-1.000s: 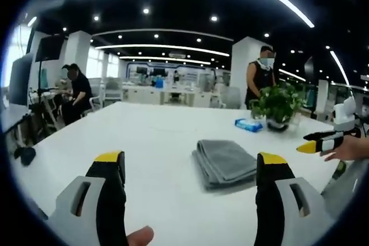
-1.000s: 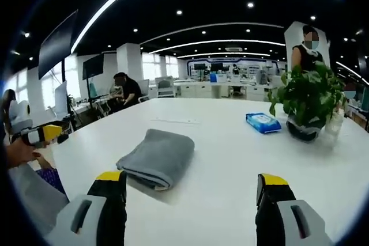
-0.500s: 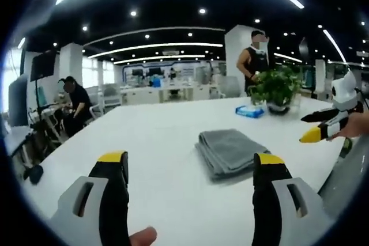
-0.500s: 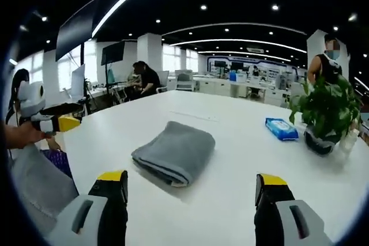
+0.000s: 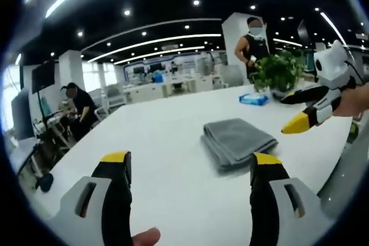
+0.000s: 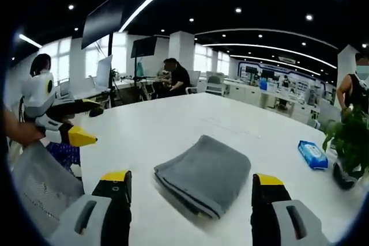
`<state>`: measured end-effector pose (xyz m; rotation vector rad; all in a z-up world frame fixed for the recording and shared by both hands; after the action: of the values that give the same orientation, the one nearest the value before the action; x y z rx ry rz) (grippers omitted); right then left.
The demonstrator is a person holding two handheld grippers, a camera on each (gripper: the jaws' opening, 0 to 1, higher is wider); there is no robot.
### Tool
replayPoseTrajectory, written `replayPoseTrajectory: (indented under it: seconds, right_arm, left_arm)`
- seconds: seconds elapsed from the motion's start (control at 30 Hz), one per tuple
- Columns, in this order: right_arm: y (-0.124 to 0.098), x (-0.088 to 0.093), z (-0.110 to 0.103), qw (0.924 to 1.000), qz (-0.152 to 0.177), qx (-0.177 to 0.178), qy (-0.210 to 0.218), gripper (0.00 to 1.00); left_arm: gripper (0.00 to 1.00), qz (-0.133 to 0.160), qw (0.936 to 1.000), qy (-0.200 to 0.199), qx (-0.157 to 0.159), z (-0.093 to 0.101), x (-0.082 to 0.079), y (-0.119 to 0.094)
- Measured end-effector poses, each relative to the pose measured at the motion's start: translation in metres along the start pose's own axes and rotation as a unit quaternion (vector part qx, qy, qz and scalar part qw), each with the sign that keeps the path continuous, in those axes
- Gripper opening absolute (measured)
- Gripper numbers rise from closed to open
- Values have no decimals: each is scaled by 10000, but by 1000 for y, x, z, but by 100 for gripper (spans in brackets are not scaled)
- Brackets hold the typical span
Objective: Open the folded towel by lifting each exposed corner and separating the folded layers until the towel lies flat within the target outline without major curled edges
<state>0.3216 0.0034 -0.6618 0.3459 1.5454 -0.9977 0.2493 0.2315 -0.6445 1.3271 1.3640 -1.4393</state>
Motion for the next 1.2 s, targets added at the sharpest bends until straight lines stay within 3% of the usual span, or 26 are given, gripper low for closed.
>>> replayPoseTrajectory:
  seconds: [0.17, 0.4, 0.47, 0.6, 0.87, 1.2]
  right_arm:
    - [21, 2, -17, 9994, -152, -230, -224, 82]
    - [48, 9, -22, 9991, -222, -348, -130, 74]
    - [56, 12, -23, 9991, -256, -311, -106, 72]
    - [72, 18, -27, 9994, -253, -255, 0, 68]
    - [96, 31, -25, 9991, -348, 20, 222, 61]
    - [115, 45, -28, 9983, -522, 235, -113, 58]
  left_arm:
    - [79, -224, 9994, -246, -60, -5, 8, 1]
    - [75, -270, 9989, -301, -236, -11, 11, 0]
    - [75, -397, 9986, -268, -242, -12, 14, 1]
    - [75, -307, 9987, -310, -253, -12, 12, -1]
    - [75, -466, 9985, -190, -235, -9, 14, 0]
    - [73, -648, 9977, -87, -157, -8, 19, 1]
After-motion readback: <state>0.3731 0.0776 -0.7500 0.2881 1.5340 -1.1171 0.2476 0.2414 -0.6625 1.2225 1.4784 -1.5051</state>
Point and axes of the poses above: the point that each gripper's makers call its tool centre point, and the gripper's own axes: y roughly forward along the fingers, z roughly to its right, x roughly out of its underside, the point moved 5 cm from there along -y, roughly backward along the fingers, and after that the axes turned 3 degrees about x, right-handed, at the moved point
